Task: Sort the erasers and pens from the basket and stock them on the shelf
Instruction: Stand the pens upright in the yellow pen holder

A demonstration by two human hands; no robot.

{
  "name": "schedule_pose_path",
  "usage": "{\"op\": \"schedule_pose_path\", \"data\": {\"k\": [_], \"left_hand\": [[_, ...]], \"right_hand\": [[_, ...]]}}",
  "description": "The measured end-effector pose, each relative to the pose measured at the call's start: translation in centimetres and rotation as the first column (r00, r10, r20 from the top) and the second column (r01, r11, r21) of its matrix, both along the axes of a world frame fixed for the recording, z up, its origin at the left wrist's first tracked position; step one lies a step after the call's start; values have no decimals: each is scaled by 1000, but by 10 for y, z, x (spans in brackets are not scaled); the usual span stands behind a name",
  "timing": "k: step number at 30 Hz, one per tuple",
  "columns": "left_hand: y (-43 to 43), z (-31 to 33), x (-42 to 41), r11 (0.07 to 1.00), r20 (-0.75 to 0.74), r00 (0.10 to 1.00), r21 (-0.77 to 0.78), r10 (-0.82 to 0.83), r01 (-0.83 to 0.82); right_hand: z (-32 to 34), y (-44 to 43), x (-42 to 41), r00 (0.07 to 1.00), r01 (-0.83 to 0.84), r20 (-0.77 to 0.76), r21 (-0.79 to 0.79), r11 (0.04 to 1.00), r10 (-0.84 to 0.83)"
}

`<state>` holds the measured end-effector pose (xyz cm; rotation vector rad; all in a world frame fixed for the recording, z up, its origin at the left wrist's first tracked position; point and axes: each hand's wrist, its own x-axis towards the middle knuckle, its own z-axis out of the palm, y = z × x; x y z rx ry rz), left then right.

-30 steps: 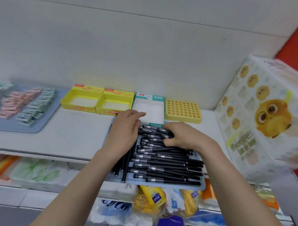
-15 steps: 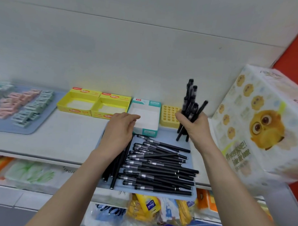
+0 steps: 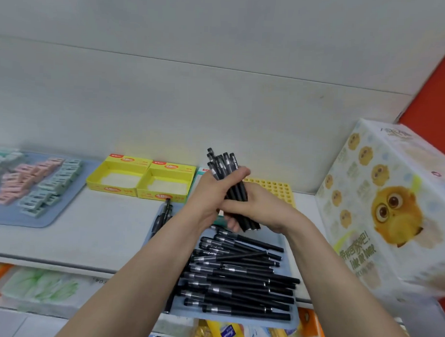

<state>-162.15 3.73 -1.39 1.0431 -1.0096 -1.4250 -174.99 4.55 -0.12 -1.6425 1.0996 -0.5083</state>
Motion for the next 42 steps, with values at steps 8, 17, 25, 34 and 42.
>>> {"op": "schedule_pose_path", "data": {"k": [8, 17, 25, 34, 42], "left_hand": [[-26, -12, 6, 1000, -187, 982, 6, 20, -19], [-53, -13, 23, 967, -41, 967, -23, 252, -254], [-69, -14, 34, 973, -104, 968, -25, 227, -230], [-77, -9, 44, 980, -55, 982, -73, 182, -186], [-77, 2, 8, 990, 57, 998, -137, -27, 35]], "right_hand": [[-23, -8, -5, 930, 359, 76, -392, 847, -359], [-15, -64, -50, 755, 638, 128, -374, 673, -644], [-45, -110, -26, 787, 519, -22, -520, 679, -617], [-50, -108, -22, 720, 392, -265, -607, 691, -642], [-7, -74, -22, 939, 311, 3, -436, 845, -344]]}}
